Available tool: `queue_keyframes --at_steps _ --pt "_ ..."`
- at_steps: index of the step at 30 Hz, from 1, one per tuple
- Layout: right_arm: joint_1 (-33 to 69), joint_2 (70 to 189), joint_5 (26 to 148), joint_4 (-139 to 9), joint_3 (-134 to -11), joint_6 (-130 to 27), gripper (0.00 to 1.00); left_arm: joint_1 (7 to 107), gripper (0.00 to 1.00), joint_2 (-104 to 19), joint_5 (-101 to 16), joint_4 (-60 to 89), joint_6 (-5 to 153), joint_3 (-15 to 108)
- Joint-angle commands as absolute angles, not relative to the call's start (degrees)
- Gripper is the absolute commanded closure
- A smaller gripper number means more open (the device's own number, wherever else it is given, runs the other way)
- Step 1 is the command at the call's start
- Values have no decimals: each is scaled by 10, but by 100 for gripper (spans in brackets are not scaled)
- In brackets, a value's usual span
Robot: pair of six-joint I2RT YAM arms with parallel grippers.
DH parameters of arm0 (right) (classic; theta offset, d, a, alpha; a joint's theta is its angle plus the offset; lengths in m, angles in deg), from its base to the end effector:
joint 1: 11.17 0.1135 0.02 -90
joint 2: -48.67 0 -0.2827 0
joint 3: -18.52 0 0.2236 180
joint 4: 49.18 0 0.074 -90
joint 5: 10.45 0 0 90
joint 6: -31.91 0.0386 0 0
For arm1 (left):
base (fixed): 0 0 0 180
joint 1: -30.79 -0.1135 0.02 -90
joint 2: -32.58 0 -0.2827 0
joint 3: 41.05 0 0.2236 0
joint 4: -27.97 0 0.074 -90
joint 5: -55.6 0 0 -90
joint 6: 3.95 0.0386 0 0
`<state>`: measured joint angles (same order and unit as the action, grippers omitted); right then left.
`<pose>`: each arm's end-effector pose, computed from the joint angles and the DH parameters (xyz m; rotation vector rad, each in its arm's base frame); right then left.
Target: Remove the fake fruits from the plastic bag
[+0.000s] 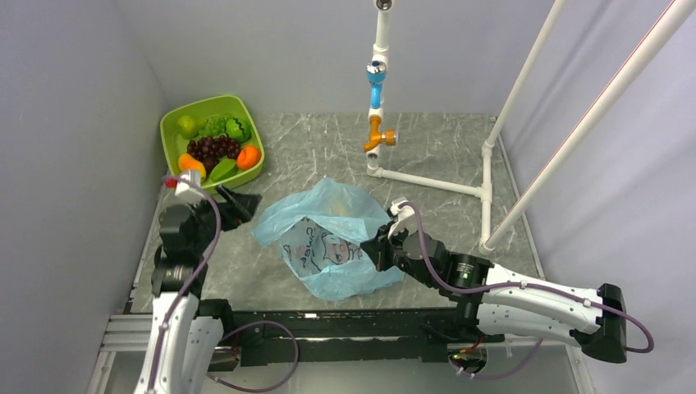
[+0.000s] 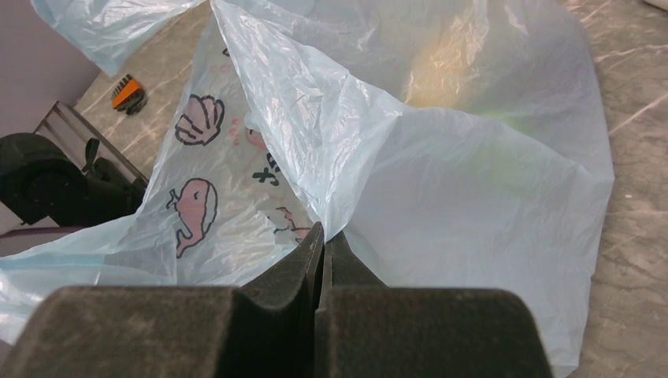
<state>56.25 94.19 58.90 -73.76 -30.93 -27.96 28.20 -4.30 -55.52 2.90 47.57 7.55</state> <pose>0.0694 0.1315 0.2917 -0.3954 1.9501 0.7902 0.1203 -0.0085 0.3032 -0.3908 1.8149 -0.7730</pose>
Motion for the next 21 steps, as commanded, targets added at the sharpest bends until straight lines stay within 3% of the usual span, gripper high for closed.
queue_keyframes --at_steps 1,6,16,21 --pt "559 956 555 -741 -352 -292 100 303 16 81 -552 -116 535 19" --pt "557 986 524 -760 -381 -295 100 389 4 178 -598 -128 492 5" --pt "537 1034 495 -817 -441 -282 100 434 12 223 -621 -167 458 24" --pt "536 1039 524 -797 -431 -284 100 460 14 150 -659 -146 476 85"
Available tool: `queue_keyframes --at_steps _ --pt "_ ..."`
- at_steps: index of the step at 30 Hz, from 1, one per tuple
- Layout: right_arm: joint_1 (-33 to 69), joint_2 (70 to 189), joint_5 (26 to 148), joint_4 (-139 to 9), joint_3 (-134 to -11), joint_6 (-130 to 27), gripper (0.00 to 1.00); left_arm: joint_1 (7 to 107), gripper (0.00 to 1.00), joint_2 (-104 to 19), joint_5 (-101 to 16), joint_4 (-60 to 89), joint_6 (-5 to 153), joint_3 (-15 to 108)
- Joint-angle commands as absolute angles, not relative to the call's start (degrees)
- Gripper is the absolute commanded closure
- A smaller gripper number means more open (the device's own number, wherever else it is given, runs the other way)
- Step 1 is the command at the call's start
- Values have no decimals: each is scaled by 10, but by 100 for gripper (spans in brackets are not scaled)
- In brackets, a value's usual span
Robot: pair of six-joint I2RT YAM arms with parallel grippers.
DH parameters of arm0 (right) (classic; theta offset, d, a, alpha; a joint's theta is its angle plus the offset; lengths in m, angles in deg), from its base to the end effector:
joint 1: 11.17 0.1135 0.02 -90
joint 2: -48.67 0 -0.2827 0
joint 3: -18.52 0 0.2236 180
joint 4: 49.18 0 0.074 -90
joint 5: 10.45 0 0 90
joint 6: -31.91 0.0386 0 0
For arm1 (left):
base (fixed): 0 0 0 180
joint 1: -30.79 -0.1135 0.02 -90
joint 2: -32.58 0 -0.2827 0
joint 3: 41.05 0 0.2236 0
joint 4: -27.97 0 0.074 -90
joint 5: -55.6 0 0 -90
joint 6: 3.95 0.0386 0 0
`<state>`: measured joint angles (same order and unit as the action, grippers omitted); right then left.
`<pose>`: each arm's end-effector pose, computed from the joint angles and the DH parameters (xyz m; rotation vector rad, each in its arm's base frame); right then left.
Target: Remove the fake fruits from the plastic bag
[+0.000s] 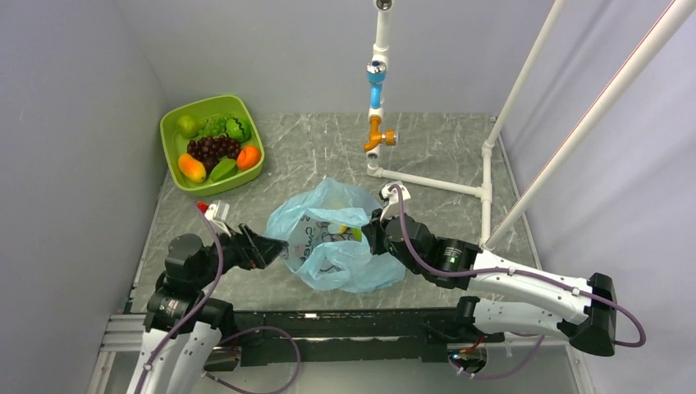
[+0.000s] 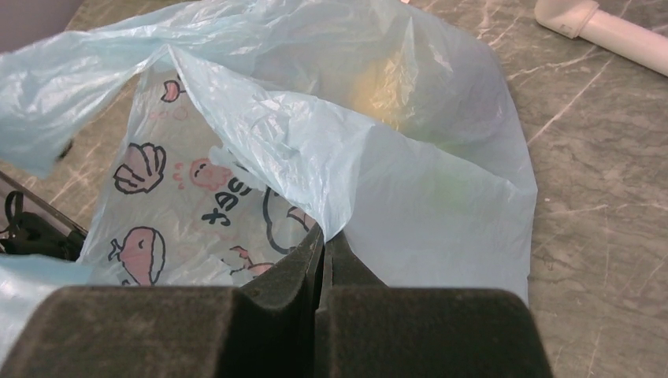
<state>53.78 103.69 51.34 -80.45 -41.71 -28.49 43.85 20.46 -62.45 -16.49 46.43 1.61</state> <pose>0.0917 0.1532 0.3180 -0.3068 1.9903 0.5730 0.0359 -0.0270 0.2605 -0.0746 1.9226 -1.0783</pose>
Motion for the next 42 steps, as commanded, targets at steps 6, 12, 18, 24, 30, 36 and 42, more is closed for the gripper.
queue_keyframes --at_steps 6,12,18,24,30,36,42 --pt "534 1031 543 -780 -423 -284 100 617 15 40 -535 -100 502 143" --pt "534 1011 543 -786 -417 -283 100 831 16 -120 -309 -133 536 233" --pt "534 990 545 -791 -406 -280 100 849 26 -175 -275 -105 506 211" --pt "534 973 553 -773 -384 -291 100 849 23 -147 -289 -133 492 225" --pt "534 979 558 -773 -392 -315 100 849 12 -92 -282 -221 525 322" --pt "534 970 561 -768 -388 -310 100 849 8 -112 -244 -295 571 422" --pt "534 975 571 -774 -397 -309 100 849 16 -182 -345 -207 564 395"
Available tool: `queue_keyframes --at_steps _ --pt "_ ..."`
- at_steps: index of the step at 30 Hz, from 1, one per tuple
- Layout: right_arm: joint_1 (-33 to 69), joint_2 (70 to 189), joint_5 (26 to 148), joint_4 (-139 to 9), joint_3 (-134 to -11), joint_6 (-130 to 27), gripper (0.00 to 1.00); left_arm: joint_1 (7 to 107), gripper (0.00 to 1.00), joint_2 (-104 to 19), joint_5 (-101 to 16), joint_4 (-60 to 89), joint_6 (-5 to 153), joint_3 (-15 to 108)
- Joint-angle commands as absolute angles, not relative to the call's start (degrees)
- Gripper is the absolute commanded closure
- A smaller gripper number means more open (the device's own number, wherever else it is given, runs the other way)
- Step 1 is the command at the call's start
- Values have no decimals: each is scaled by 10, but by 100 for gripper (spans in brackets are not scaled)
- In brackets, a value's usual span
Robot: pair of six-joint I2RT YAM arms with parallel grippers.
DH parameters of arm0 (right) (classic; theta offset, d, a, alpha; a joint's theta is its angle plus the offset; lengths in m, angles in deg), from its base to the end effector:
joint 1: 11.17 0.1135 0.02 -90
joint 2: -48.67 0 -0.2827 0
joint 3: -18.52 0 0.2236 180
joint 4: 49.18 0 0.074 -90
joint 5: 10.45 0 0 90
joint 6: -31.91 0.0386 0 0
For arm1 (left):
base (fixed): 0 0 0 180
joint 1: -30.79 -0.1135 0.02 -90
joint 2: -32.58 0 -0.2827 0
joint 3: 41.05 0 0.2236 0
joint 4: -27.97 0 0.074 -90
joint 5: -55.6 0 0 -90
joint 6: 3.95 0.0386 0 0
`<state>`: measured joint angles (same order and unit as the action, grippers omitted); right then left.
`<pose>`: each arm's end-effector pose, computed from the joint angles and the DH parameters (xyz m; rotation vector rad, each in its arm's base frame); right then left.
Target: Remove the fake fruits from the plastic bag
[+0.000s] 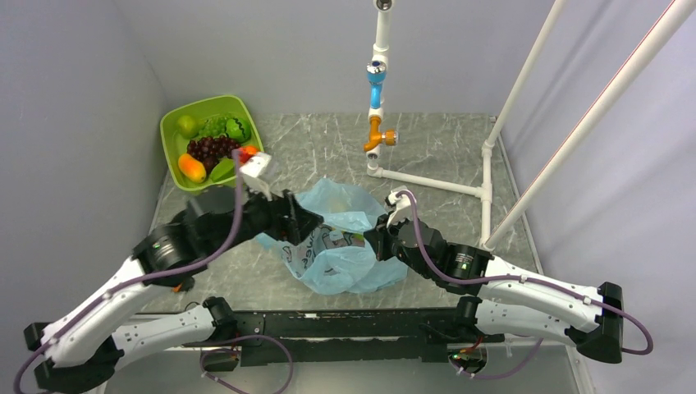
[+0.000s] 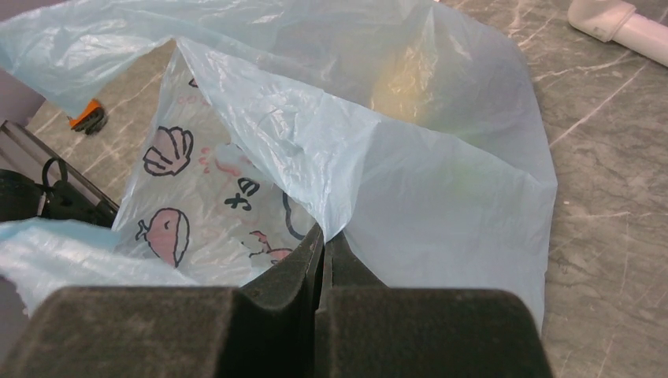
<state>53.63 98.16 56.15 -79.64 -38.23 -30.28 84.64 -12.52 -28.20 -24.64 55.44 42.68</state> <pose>0.0815 0.1371 0.3136 -0.3720 1.9650 0.6612 0.0648 -0.0817 0.4262 0.3065 1.8932 -0.9297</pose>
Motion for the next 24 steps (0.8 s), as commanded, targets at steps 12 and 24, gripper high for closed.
queue_keyframes --at_steps 12,24 --pt "534 925 575 -765 -380 -310 100 849 53 -207 -343 -106 512 231" --pt "535 1004 814 -617 -363 -328 100 849 55 -177 -291 11 429 76"
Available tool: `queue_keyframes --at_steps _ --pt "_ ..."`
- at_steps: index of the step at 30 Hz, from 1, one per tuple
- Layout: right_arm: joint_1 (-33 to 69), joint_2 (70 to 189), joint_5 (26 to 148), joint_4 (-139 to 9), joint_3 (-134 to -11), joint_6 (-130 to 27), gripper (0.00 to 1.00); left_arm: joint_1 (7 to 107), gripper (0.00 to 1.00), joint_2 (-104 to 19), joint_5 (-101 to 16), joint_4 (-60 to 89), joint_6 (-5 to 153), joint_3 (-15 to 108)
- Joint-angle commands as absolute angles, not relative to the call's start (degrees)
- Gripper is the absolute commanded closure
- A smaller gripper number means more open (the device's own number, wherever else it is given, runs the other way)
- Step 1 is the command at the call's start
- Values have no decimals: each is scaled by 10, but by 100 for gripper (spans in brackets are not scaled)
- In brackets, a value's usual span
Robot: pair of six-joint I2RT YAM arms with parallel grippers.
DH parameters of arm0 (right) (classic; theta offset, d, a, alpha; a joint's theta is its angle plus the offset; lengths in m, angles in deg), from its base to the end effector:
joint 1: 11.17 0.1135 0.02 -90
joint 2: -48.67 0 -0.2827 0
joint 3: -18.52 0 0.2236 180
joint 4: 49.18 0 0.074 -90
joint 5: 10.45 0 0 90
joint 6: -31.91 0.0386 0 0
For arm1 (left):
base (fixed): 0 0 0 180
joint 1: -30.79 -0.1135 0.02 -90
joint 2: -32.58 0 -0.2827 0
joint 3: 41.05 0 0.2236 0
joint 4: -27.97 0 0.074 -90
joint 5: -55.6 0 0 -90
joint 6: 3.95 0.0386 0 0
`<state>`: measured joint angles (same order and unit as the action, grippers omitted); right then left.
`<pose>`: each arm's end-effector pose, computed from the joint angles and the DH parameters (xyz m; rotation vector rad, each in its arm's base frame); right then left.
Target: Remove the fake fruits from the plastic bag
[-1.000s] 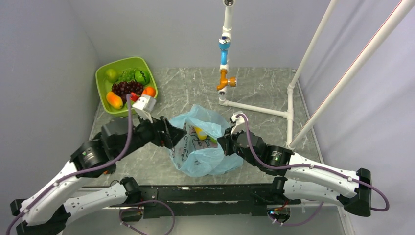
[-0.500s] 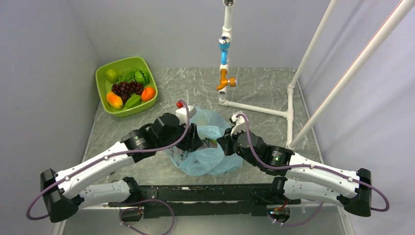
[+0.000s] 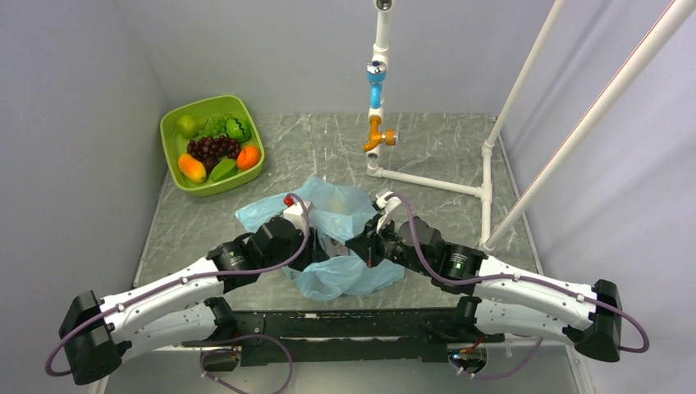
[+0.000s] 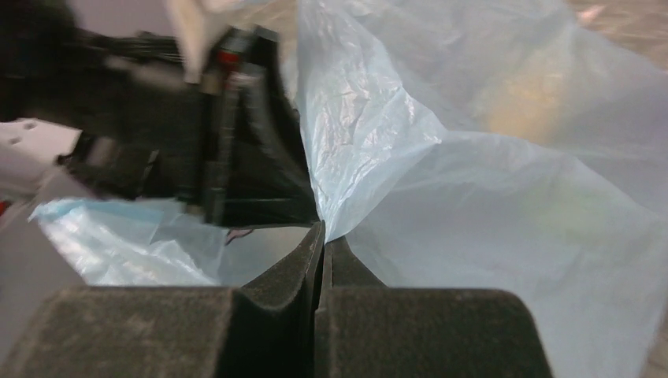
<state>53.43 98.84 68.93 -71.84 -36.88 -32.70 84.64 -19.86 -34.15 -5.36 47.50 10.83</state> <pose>0.0787 0.1491 0.3175 -0.5336 1.8983 0.8919 0.0973 -0.1329 0.2726 0.3051 2.2914 -0.8857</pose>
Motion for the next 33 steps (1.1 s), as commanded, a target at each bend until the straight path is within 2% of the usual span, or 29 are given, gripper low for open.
queue_keyframes --at_steps 1,6,11,15,19,24,29,31,33 --pt "536 1010 840 -598 -358 -319 100 849 54 -162 -274 14 420 63" --pt "553 1067 917 -499 -349 -276 100 849 52 -47 -197 -18 371 -10" --pt "595 1116 918 -502 -404 -302 100 849 50 75 -174 -57 351 -60" --pt "601 1101 902 -515 -392 -310 100 848 36 114 -188 -38 368 -83" --pt "601 1041 831 -553 -350 -304 100 848 35 50 -210 -7 374 -75" --pt "601 952 730 -605 -299 -274 100 848 43 -63 -241 72 384 -55" --pt "601 912 711 -607 -285 -266 100 849 48 -144 -236 171 369 -64" --pt "601 911 705 -610 -286 -265 100 848 43 -173 -212 190 367 -60" --pt "601 910 704 -610 -284 -267 100 848 33 -202 -179 190 367 -48"
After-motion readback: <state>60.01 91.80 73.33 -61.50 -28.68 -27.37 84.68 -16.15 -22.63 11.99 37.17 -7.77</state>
